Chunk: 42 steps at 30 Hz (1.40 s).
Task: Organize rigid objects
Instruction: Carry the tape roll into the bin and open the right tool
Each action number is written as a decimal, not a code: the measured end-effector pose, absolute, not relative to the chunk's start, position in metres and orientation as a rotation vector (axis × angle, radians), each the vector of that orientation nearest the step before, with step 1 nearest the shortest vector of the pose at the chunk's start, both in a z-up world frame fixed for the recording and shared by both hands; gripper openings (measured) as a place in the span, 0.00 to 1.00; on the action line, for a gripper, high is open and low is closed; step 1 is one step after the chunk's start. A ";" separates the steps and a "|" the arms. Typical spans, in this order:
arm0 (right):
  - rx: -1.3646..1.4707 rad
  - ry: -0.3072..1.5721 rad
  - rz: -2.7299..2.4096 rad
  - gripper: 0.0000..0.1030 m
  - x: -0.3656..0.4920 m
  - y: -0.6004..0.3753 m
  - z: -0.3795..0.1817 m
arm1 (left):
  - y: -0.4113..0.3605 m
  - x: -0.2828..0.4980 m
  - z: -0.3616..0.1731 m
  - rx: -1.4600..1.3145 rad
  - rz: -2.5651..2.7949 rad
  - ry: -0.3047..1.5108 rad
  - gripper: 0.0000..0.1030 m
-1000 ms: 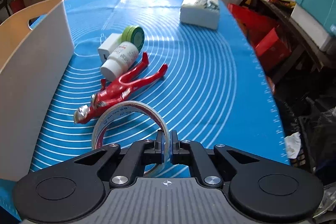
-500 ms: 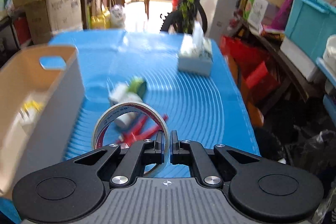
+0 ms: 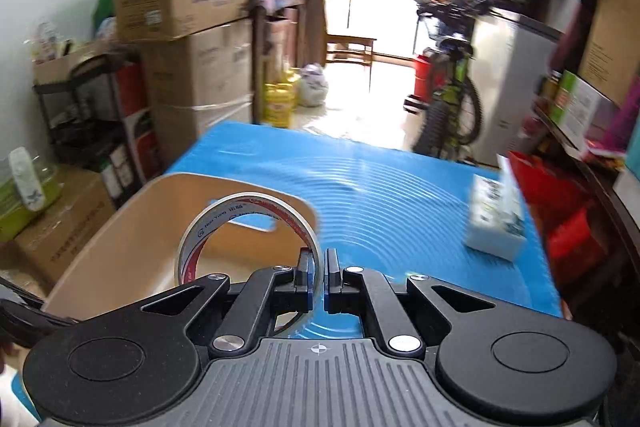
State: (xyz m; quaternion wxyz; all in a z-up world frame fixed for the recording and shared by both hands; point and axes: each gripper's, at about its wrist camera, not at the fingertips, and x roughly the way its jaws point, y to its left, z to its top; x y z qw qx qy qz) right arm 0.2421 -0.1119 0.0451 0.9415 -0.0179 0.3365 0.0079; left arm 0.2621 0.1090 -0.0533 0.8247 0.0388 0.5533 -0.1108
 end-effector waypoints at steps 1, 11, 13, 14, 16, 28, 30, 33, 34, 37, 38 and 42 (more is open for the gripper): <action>-0.042 0.691 0.030 0.16 0.245 -0.104 0.043 | 0.109 0.262 -0.053 0.082 -0.236 1.175 0.03; -0.118 0.790 0.119 0.15 0.257 -0.047 0.003 | 0.108 0.262 -0.053 0.079 -0.238 1.174 0.03; -0.125 0.807 0.126 0.15 0.259 -0.040 -0.004 | 0.108 0.262 -0.053 0.078 -0.238 1.174 0.03; -0.130 0.817 0.129 0.15 0.260 -0.038 -0.007 | 0.108 0.262 -0.053 0.078 -0.238 1.174 0.03; -0.140 0.854 0.141 0.15 0.264 -0.034 -0.014 | 0.108 0.262 -0.053 0.079 -0.238 1.174 0.03; -0.144 0.912 0.172 0.34 0.268 -0.033 -0.022 | 0.107 0.263 -0.052 0.082 -0.237 1.175 0.03; -0.129 0.914 0.175 0.37 0.267 -0.036 -0.021 | 0.107 0.263 -0.052 0.081 -0.237 1.175 0.03; -0.100 0.888 0.162 0.41 0.263 -0.045 -0.012 | 0.107 0.263 -0.052 0.081 -0.237 1.175 0.03; -0.081 0.873 0.158 0.43 0.261 -0.049 -0.008 | 0.107 0.263 -0.052 0.081 -0.237 1.175 0.03; -0.043 0.824 0.135 0.49 0.254 -0.064 0.008 | 0.106 0.263 -0.052 0.080 -0.237 1.175 0.03; -0.033 0.806 0.125 0.52 0.251 -0.070 0.013 | 0.107 0.263 -0.052 0.080 -0.237 1.175 0.03; -0.001 0.749 0.064 0.52 0.242 -0.100 0.034 | 0.107 0.263 -0.052 0.080 -0.237 1.175 0.03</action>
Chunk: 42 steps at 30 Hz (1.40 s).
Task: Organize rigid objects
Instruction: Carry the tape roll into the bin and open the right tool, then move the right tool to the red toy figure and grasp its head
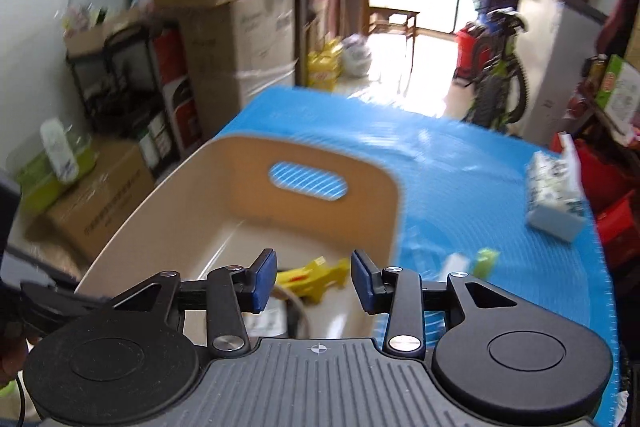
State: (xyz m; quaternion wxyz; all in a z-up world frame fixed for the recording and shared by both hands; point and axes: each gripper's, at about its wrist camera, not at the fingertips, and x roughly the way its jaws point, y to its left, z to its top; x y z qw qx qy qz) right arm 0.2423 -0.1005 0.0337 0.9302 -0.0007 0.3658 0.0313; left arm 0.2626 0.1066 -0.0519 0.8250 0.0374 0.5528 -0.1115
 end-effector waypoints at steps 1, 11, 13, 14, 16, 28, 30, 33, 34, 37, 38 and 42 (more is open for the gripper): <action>-0.001 0.741 0.046 0.52 0.240 -0.108 0.037 | 0.107 0.263 -0.052 0.079 -0.237 1.175 0.03; -0.001 0.807 -0.143 0.54 0.239 -0.174 0.007 | 0.107 0.263 -0.052 0.080 -0.237 1.175 0.03; 0.016 0.838 -0.180 0.54 0.241 -0.184 -0.011 | 0.107 0.263 -0.052 0.079 -0.237 1.175 0.03; 0.032 0.857 -0.194 0.54 0.242 -0.190 -0.019 | 0.107 0.263 -0.052 0.078 -0.237 1.175 0.04; 0.064 0.896 -0.216 0.54 0.243 -0.198 -0.036 | 0.107 0.263 -0.051 0.079 -0.237 1.175 0.03; 0.166 1.019 -0.274 0.49 0.248 -0.214 -0.093 | 0.108 0.263 -0.051 0.081 -0.234 1.175 0.04; 0.172 1.030 -0.277 0.49 0.252 -0.213 -0.096 | 0.108 0.263 -0.051 0.082 -0.234 1.175 0.04; 0.173 1.035 -0.297 0.49 0.256 -0.211 -0.100 | 0.109 0.263 -0.051 0.082 -0.234 1.175 0.04; 0.176 1.036 -0.304 0.49 0.257 -0.211 -0.100 | 0.108 0.263 -0.051 0.082 -0.234 1.175 0.04; 0.179 1.040 -0.311 0.49 0.258 -0.211 -0.100 | 0.108 0.263 -0.051 0.083 -0.234 1.175 0.04; 0.178 1.044 -0.312 0.49 0.257 -0.212 -0.100 | 0.108 0.263 -0.051 0.082 -0.234 1.175 0.04; 0.198 1.055 -0.319 0.50 0.254 -0.213 -0.100 | 0.109 0.263 -0.051 0.078 -0.235 1.176 0.04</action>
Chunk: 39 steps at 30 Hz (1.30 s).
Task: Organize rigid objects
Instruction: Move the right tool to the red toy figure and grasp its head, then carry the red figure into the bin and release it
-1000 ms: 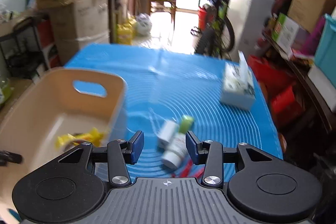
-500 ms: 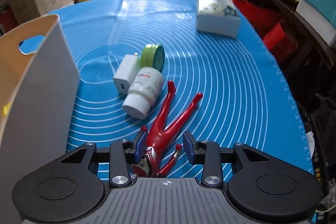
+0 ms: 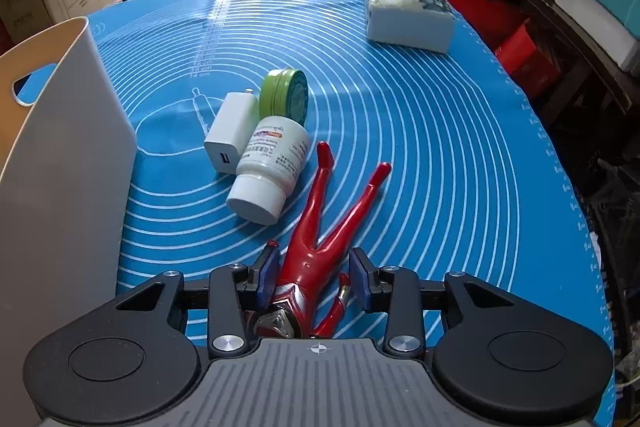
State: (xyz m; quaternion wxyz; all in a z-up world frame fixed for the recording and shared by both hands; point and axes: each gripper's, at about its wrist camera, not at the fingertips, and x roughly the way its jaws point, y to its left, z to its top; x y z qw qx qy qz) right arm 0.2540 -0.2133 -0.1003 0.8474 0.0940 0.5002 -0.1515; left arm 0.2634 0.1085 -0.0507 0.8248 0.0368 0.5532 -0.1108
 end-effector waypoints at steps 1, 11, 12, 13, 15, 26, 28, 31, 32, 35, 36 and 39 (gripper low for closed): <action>0.193 1.050 -0.319 0.50 0.253 -0.213 -0.101 | 0.109 0.263 -0.051 0.079 -0.235 1.176 0.04; 0.288 1.013 -0.292 0.44 0.246 -0.227 -0.107 | 0.109 0.264 -0.052 0.076 -0.237 1.176 0.04; 0.290 1.009 -0.294 0.44 0.245 -0.226 -0.107 | 0.109 0.264 -0.052 0.076 -0.237 1.176 0.04; 0.290 1.008 -0.296 0.44 0.245 -0.226 -0.106 | 0.109 0.264 -0.052 0.077 -0.237 1.176 0.04; 0.280 1.004 -0.289 0.44 0.242 -0.223 -0.105 | 0.109 0.264 -0.052 0.077 -0.237 1.176 0.04; 0.262 0.923 -0.299 0.42 0.220 -0.223 -0.083 | 0.109 0.264 -0.052 0.077 -0.237 1.176 0.04; 0.262 0.896 -0.300 0.42 0.215 -0.223 -0.073 | 0.109 0.264 -0.052 0.077 -0.237 1.176 0.04; 0.246 0.848 -0.285 0.42 0.211 -0.219 -0.052 | 0.109 0.263 -0.052 0.077 -0.236 1.176 0.04; 0.237 0.828 -0.277 0.43 0.210 -0.217 -0.043 | 0.109 0.263 -0.052 0.077 -0.236 1.176 0.04; 0.219 0.769 -0.243 0.42 0.211 -0.208 -0.018 | 0.109 0.263 -0.052 0.078 -0.236 1.176 0.04; 0.213 0.749 -0.231 0.42 0.212 -0.204 -0.010 | 0.109 0.264 -0.052 0.078 -0.236 1.176 0.04; 0.195 0.691 -0.186 0.43 0.216 -0.189 0.012 | 0.109 0.264 -0.052 0.078 -0.236 1.176 0.03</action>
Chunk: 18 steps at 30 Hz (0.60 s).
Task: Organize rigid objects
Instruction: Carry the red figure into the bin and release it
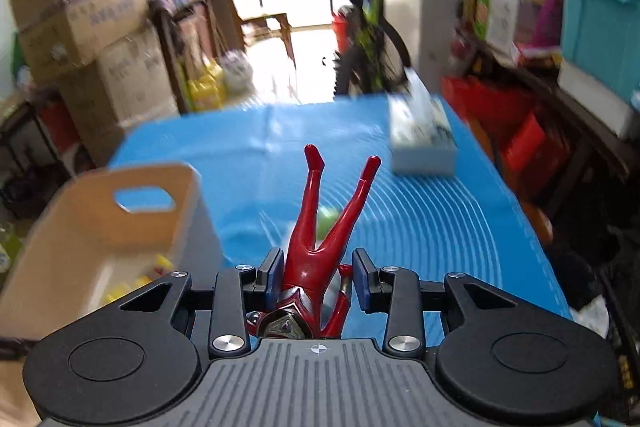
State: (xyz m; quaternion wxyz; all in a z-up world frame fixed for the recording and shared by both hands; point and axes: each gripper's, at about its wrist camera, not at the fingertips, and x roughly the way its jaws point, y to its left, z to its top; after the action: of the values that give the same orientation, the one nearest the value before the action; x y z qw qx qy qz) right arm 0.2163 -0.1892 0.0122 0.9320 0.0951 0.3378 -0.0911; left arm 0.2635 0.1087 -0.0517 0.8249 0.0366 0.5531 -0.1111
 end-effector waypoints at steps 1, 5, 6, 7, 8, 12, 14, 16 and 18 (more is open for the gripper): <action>0.185 0.675 -0.169 0.43 0.218 -0.183 0.018 | 0.109 0.264 -0.052 0.077 -0.236 1.176 0.03; 0.164 0.617 -0.096 0.43 0.228 -0.157 0.039 | 0.109 0.264 -0.052 0.077 -0.237 1.176 0.03; 0.163 0.611 -0.076 0.43 0.231 -0.150 0.043 | 0.109 0.264 -0.052 0.077 -0.237 1.176 0.03; 0.161 0.606 -0.057 0.43 0.234 -0.142 0.045 | 0.109 0.264 -0.052 0.077 -0.237 1.175 0.03; 0.158 0.605 -0.039 0.43 0.236 -0.135 0.047 | 0.109 0.264 -0.052 0.077 -0.237 1.175 0.03; 0.127 0.624 0.028 0.43 0.247 -0.106 0.043 | 0.109 0.263 -0.051 0.076 -0.239 1.173 0.03; 0.110 0.645 0.060 0.43 0.252 -0.093 0.036 | 0.109 0.263 -0.051 0.078 -0.239 1.173 0.03; 0.092 0.667 0.086 0.43 0.254 -0.080 0.028 | 0.109 0.263 -0.051 0.078 -0.239 1.172 0.03; 0.076 0.693 0.107 0.43 0.256 -0.066 0.020 | 0.109 0.263 -0.051 0.079 -0.239 1.172 0.03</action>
State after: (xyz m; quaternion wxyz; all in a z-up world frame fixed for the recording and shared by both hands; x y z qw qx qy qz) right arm 0.2562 -0.0660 0.0202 0.9385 0.0370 0.3393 0.0525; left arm 0.2629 0.1088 -0.0505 0.8256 0.0371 0.5517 -0.1123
